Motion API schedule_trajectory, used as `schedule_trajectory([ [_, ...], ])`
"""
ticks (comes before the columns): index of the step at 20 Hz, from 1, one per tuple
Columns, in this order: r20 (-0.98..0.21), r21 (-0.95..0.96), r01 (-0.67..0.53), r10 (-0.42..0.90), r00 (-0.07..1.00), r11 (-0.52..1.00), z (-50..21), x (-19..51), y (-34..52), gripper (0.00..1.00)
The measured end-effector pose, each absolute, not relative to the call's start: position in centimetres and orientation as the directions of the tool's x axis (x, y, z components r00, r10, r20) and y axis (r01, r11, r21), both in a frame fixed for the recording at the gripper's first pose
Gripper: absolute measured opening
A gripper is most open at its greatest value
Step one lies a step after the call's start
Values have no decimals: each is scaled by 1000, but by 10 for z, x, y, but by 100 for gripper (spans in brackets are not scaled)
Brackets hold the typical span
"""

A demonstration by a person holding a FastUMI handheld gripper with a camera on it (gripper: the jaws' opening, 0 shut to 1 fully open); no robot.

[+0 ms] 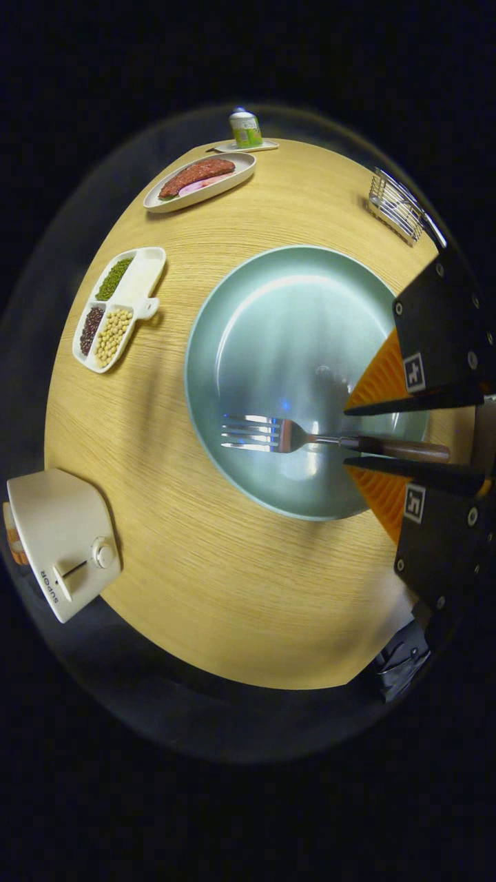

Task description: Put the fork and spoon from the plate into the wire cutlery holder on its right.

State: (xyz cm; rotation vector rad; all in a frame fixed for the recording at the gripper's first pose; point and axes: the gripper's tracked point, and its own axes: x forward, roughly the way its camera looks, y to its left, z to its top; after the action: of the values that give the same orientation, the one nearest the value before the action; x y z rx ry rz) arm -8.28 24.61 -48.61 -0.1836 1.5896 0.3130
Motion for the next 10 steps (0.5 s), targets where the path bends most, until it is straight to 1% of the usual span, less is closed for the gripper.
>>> schedule_trajectory([
  [1,-997,73,-303,60,-54,950,-488,-85,244,18],
  [3,-996,83,-302,70,-51,950,-489,-84,244,9],
  [5,-995,100,-282,92,-43,954,-491,-85,242,6],
  [7,-993,121,-229,118,-24,966,-486,-83,238,5],
  [8,-991,135,-199,136,-6,971,-482,-80,237,5],
  [10,-988,135,-178,146,50,975,-468,-72,225,5],
])
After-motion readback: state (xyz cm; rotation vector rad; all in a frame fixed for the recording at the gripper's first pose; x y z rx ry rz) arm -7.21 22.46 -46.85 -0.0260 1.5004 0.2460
